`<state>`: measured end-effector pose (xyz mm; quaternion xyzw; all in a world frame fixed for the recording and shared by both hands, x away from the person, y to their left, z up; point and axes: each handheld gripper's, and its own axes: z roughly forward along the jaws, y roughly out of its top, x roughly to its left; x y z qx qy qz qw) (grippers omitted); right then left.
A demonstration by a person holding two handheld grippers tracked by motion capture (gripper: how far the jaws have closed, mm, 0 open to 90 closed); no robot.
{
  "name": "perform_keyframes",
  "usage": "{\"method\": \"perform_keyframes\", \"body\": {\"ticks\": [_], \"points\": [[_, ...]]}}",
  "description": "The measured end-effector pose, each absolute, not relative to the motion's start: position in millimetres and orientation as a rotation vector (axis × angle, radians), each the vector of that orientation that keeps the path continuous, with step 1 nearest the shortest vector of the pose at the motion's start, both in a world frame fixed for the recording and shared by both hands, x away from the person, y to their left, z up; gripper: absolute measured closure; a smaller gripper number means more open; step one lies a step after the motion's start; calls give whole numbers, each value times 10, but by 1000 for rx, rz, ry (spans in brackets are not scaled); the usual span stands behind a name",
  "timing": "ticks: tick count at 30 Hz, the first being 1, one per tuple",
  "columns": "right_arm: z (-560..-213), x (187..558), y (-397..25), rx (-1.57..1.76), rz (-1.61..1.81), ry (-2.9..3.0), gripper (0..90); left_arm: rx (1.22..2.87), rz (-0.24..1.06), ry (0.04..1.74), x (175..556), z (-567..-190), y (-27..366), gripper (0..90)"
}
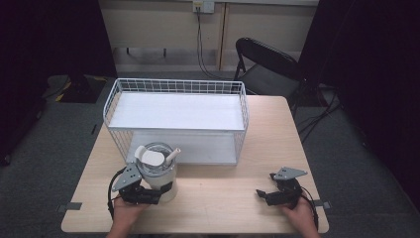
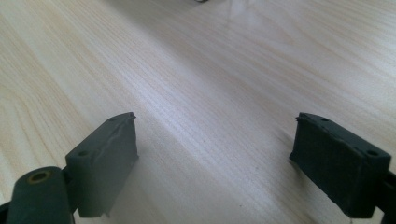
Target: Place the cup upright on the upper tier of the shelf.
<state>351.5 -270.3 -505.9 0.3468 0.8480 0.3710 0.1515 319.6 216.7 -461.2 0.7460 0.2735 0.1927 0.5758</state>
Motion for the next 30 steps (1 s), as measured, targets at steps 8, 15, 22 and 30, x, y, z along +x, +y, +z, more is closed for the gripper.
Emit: {"method": "perform_keyframes", "body": {"ticks": [8,15,22,30], "points": [[-5059,3515,-2703,996,1065,2434,132,1757,455,617,3178,-4600,2185,98],[-5059,3515,-2703,996,1065,2434,132,1750,429,595,3158,-4608,2177,99],[-5059,3515,-2703,996,1065,2434,133,1726,421,575,3149,-4580,2162,100],[-5059,3514,-2703,996,1065,2434,133,1715,433,589,3134,-4499,2182,101]]}}
